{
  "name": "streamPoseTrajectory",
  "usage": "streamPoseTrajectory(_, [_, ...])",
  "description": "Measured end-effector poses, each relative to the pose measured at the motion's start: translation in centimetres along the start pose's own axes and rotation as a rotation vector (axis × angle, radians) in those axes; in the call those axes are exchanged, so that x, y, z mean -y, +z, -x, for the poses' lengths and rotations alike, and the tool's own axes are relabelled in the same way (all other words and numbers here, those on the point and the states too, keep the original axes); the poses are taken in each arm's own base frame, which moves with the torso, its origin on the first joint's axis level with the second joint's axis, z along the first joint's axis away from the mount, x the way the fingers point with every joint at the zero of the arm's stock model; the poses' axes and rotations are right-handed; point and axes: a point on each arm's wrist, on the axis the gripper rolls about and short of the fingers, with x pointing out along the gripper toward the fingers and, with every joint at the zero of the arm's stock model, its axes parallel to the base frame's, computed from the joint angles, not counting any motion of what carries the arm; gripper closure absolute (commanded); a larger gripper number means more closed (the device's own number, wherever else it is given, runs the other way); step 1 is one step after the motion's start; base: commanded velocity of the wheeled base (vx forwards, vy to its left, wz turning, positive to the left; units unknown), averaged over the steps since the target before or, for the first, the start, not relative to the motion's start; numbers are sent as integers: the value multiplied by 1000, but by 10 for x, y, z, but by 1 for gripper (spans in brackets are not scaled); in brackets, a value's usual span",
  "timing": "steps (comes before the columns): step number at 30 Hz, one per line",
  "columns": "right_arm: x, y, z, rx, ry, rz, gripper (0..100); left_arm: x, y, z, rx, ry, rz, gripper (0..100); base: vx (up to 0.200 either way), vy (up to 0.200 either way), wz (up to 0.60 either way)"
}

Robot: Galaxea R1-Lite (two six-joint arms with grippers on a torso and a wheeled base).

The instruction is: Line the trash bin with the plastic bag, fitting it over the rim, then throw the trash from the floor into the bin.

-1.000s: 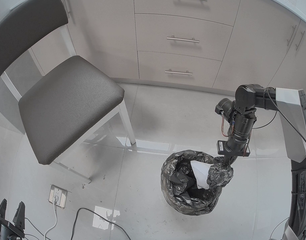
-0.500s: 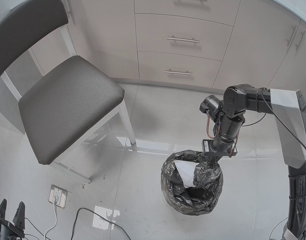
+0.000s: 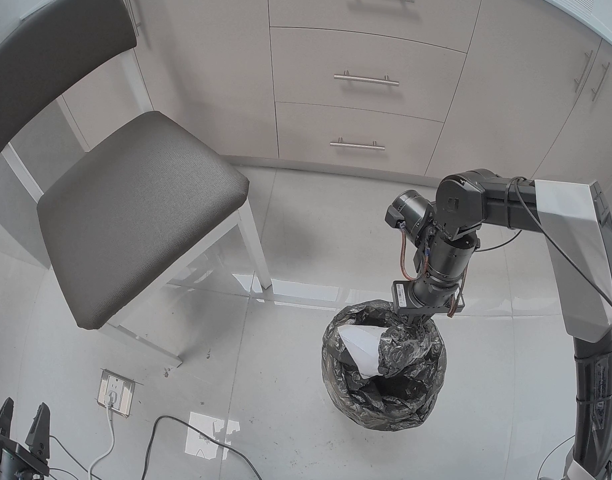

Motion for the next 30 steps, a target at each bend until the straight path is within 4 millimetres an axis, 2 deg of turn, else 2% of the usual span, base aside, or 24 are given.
streamPoseTrajectory(4, [0, 0, 0, 0, -1, 1, 100, 0, 0, 0, 0, 0, 0, 0, 0, 0, 0])
streamPoseTrajectory(5, [-1, -1, 0, 0, -1, 3, 0, 0, 0, 0, 0, 0, 0, 0, 0, 0, 0])
streamPoseTrajectory(30, [-11, -3, -7, 18, -23, 29, 0, 0, 0, 0, 0, 1, 0, 0, 0, 0, 0])
